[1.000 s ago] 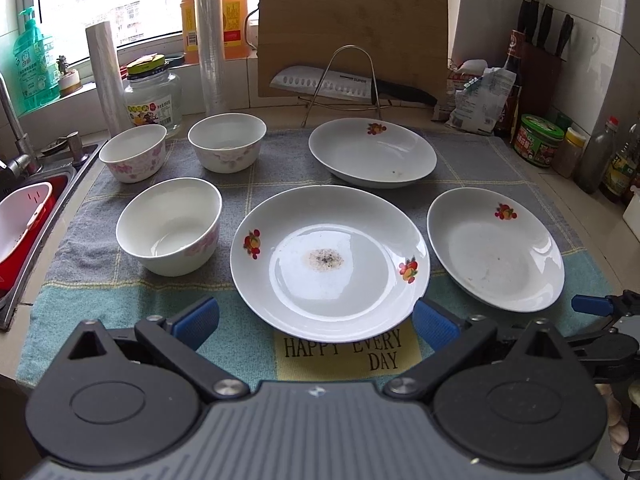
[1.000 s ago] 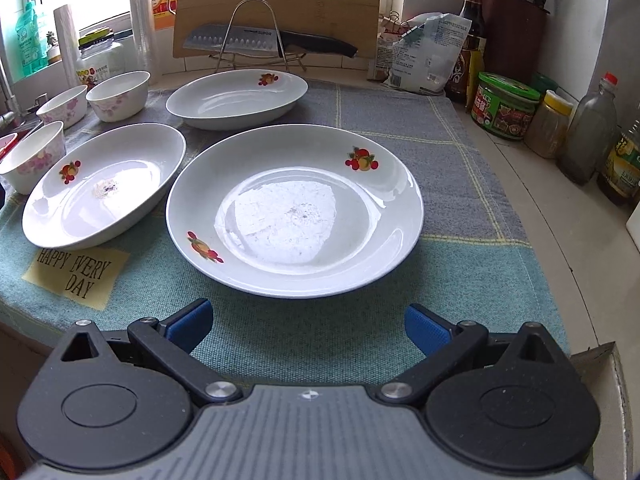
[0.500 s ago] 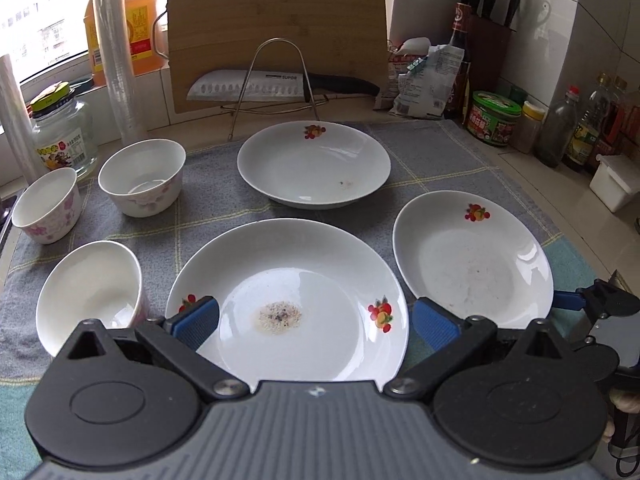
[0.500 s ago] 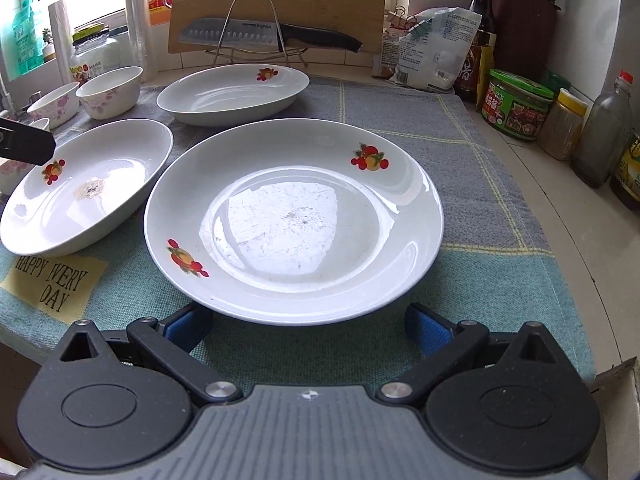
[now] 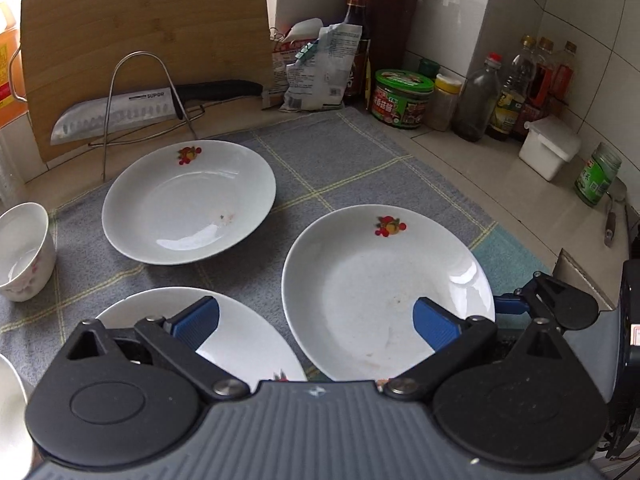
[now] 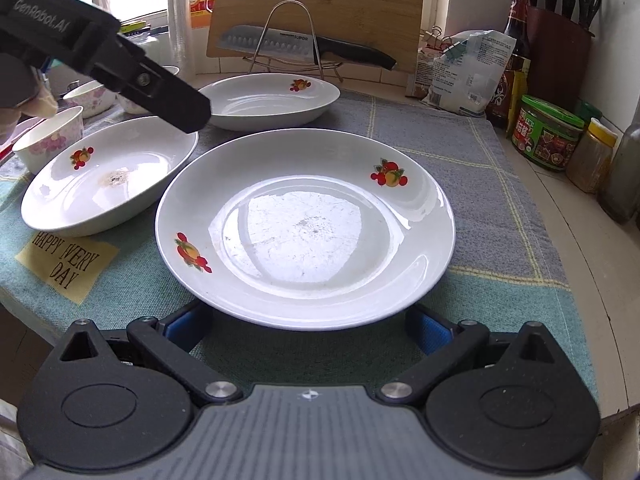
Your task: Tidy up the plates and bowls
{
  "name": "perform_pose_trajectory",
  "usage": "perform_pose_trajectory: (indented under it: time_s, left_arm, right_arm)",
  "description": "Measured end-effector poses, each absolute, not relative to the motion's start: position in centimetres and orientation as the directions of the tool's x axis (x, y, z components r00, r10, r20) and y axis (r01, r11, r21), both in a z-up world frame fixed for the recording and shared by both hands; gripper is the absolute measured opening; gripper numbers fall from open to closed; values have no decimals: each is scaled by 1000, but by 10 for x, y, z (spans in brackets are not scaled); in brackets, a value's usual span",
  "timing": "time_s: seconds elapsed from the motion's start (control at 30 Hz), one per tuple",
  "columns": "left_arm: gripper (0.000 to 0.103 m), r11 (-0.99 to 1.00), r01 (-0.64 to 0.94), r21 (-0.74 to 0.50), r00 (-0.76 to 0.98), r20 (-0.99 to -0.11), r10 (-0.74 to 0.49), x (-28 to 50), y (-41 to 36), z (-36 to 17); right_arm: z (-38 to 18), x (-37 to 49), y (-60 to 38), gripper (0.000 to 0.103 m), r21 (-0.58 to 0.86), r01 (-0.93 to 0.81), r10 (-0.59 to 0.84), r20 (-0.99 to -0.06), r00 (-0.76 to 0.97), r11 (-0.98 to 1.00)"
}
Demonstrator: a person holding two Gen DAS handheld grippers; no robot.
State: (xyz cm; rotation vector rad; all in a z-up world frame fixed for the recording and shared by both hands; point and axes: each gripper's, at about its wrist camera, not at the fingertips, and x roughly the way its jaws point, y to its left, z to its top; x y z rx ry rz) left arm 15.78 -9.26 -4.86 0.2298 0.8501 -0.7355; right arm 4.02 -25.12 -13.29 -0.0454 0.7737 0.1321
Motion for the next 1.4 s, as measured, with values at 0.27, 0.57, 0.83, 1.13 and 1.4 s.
perform_pose_trajectory:
  time_s: [0.27,0.57,0.83,1.13,1.4]
  left_arm:
    - [102,724,673,-152,351,-796,-493,188,-128,-61]
    - [102,663,730,-167,215,-865,-454,217,-160,-86]
    - [102,587,786,-195,93,-901,-423,239,-174,-105]
    - [102,509,844,-167,63,-913,-404,238,-176,-106]
    - [102,458,874,-162,51,-907,-417,236,-173,-107]
  right_arm:
    - [-134,39,-259,103,2,-235,171,-692,702,972]
    - [-133,40,-264,103,-15,-266,180,-698,693,964]
    - [-132,40,-263,103,-19,-247,162,-704,691,969]
    - [-132,40,-263,103,-22,-241,157,-699,697,970]
    - [-133,38,-263,103,-23,-238,158,-684,712,971]
